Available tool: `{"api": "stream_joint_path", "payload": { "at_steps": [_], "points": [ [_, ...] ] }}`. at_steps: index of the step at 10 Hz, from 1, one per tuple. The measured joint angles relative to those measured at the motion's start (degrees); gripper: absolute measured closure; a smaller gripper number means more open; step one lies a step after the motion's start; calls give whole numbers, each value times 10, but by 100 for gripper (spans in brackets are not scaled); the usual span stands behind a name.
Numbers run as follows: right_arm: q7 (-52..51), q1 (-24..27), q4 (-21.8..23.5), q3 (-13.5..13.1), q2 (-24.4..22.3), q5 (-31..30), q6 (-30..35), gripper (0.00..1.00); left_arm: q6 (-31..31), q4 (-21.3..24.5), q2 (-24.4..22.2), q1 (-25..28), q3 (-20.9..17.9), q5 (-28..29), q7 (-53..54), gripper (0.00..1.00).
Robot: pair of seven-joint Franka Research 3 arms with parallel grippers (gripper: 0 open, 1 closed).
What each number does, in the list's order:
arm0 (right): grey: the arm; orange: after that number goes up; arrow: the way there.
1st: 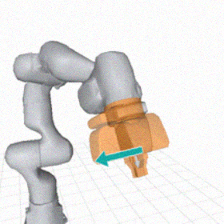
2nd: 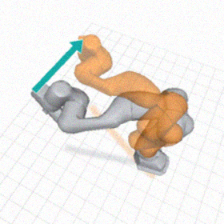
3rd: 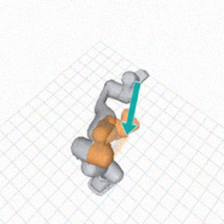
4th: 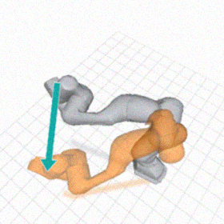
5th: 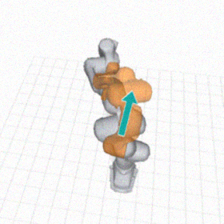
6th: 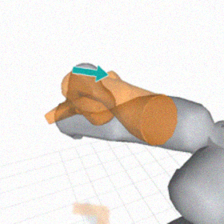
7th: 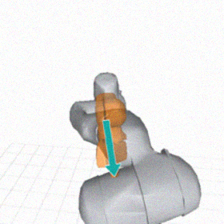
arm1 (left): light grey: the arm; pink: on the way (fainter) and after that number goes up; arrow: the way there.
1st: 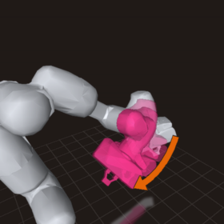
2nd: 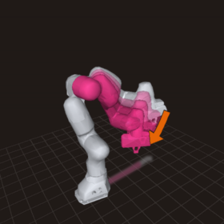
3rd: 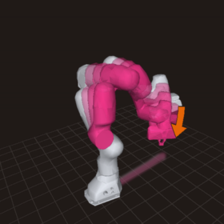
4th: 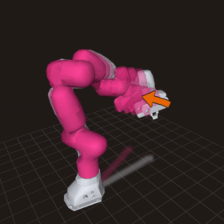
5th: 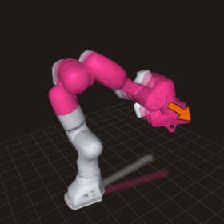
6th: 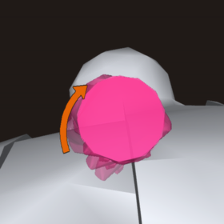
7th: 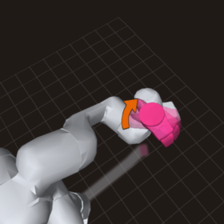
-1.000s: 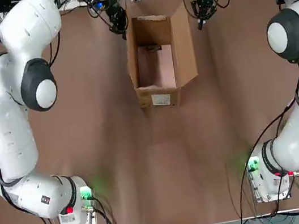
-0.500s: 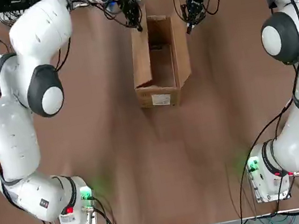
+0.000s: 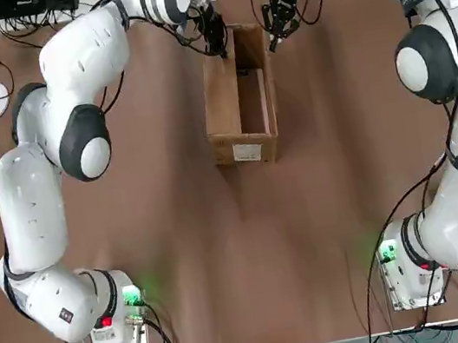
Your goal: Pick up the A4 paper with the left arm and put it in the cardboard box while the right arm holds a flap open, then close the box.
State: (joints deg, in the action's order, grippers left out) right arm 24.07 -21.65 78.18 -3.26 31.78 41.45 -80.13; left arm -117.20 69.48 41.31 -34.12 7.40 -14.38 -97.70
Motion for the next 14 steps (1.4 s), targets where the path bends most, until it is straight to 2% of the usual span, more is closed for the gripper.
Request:
{"api": "stream_joint_path", "payload": {
  "at_steps": [5, 9, 10, 11, 14],
  "points": [
    [51, -54, 2, -1, 36, -9, -113, 99, -4, 0, 9, -6, -2, 16, -3, 99],
    [64, -55, 2, -1, 46, -43, -130, 99, -1, -5, 5, -6, -5, 16, -7, 97],
    [71, -57, 3, 0, 46, -50, -134, 99, 9, -8, -7, -6, -16, 17, -7, 94],
    [74, -58, 4, 1, 46, -52, -138, 99, 25, -12, -26, -4, -29, 17, -7, 89],
    [80, -59, 6, 2, 46, -58, -143, 99, 87, -14, -82, -3, -79, 32, 18, 46]
  ]
}}
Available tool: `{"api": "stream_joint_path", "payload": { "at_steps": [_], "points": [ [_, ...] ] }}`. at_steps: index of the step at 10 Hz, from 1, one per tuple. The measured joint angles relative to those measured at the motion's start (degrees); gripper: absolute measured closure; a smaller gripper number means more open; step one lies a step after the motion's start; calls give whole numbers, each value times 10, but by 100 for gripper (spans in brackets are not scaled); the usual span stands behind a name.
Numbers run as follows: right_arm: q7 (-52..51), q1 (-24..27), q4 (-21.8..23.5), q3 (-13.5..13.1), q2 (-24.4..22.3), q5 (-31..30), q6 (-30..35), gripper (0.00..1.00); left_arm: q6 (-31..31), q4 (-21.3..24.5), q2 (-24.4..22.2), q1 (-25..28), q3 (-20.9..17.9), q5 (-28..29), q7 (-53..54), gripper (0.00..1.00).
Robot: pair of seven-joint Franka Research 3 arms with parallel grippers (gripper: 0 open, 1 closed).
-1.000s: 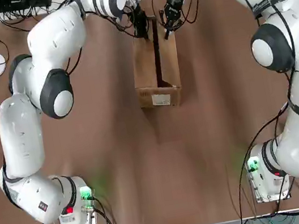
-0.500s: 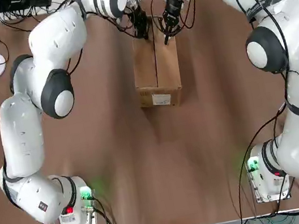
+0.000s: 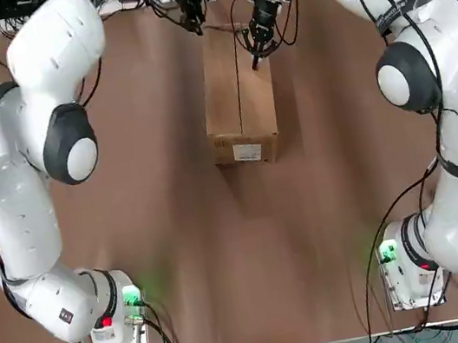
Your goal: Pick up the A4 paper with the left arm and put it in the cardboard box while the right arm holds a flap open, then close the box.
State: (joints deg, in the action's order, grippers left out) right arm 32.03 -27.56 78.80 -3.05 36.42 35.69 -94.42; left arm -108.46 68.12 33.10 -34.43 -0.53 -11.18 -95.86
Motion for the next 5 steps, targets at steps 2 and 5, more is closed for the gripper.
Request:
{"api": "stream_joint_path", "payload": {
  "at_steps": [2, 5],
  "points": [
    [1, 0, 0, 0, 0, 0, 0, 99, 27, -1, -23, 10, -19, 29, 103, 15],
    [47, 1, -20, -6, 0, -12, 42, 99, 108, -1, -63, 85, -23, 60, 337, 0]
  ]
}}
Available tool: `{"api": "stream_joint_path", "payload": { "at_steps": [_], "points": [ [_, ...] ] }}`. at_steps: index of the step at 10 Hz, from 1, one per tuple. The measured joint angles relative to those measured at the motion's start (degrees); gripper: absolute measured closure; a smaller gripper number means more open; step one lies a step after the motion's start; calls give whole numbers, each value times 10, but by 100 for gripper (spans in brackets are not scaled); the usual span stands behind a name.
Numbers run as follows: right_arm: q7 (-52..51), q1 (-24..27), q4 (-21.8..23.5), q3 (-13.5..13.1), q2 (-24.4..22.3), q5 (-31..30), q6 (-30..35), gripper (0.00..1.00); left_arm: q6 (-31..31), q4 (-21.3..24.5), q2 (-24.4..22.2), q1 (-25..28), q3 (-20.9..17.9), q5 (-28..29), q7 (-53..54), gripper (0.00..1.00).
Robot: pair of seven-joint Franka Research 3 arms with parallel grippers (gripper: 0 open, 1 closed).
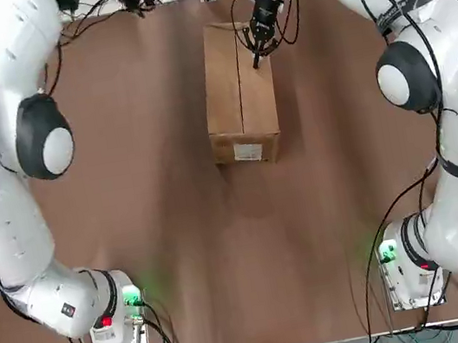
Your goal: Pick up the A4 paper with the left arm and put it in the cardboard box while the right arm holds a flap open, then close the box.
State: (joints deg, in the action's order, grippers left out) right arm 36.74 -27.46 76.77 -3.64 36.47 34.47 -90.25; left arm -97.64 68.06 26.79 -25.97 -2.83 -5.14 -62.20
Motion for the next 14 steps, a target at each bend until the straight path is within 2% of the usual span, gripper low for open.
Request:
{"api": "stream_joint_path", "payload": {
  "at_steps": [2, 4, 5, 6, 7, 9, 10, 12, 14],
  "points": [
    [42, 1, -46, -6, 0, -6, 50, 99, 17, 1, -18, 64, -1, 2, 190, 0],
    [77, 2, -94, -8, -1, -8, 91, 93, 37, 1, -29, 113, 0, 2, 313, 0],
    [84, 5, -114, -13, -6, -11, 111, 89, 43, 1, -30, 123, -1, 3, 347, 0],
    [85, 17, -127, -20, -17, -23, 129, 76, 43, 0, -32, 127, 0, 17, 367, 0],
    [84, 36, -133, -22, -30, -42, 141, 70, 43, 0, -42, 129, 0, 40, 391, 0],
    [64, 75, -135, -24, -58, -82, 146, 64, 49, 7, -77, 136, 1, 52, 488, 0],
    [40, 96, -136, -25, -67, -113, 146, 52, 54, 32, -104, 149, 5, 52, 525, 0],
    [-40, 125, -138, -25, -90, -206, 147, 42, 31, 130, -177, 164, 22, 52, 544, 0],
    [-133, 163, -139, -26, -110, -252, 148, 31, 13, 182, -219, 170, 34, 52, 544, 0]
  ]
}}
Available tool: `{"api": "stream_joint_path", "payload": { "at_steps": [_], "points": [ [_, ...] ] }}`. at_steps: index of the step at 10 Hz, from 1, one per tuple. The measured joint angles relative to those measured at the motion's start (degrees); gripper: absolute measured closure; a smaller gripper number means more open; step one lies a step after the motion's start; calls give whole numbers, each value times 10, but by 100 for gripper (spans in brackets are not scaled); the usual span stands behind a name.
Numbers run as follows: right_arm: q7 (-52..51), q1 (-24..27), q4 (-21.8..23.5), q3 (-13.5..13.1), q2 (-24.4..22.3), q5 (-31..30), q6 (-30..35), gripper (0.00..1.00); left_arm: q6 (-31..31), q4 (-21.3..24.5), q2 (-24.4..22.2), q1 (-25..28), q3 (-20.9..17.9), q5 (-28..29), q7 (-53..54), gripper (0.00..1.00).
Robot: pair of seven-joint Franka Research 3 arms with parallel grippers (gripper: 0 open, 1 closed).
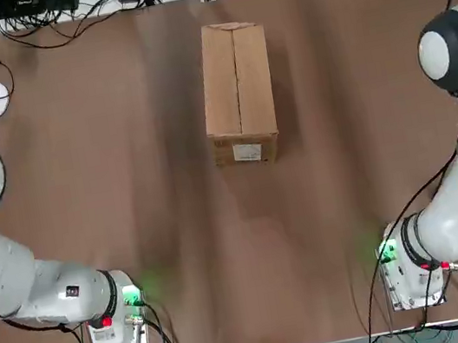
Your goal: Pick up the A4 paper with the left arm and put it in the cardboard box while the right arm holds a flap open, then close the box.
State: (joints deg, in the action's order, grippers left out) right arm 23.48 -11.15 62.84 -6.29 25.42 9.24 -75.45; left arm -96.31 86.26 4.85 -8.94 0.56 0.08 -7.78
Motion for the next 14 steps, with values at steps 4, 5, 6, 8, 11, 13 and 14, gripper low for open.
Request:
{"api": "stream_joint_path", "payload": {
  "at_steps": [4, 5, 6, 8, 11, 13, 14],
  "points": [
    [-143, 77, 0, -1, -30, -25, 9, 0, -6, 10, -6, -1, 8, 0, -1, 0],
    [-166, 84, 0, -1, -33, -32, 19, 0, -7, 10, -5, -1, 8, 0, -1, 0],
    [-180, 91, 0, -1, -34, -34, 24, 0, -9, 10, -5, 0, 8, 0, -1, 0],
    [-193, 106, 1, 0, -35, -35, 25, 0, -10, 10, -4, 0, 7, 0, -1, 0],
    [-230, 112, 62, 0, -75, -35, -18, 0, -13, 12, 5, -1, 8, 0, -1, 0],
    [-250, 117, 95, 0, -102, -36, -25, 0, -14, 12, 7, -1, 9, 0, -1, 0],
    [-252, 117, 106, 1, -107, -36, -30, 0, -14, 12, 7, -1, 9, 0, 0, 0]
  ]
}}
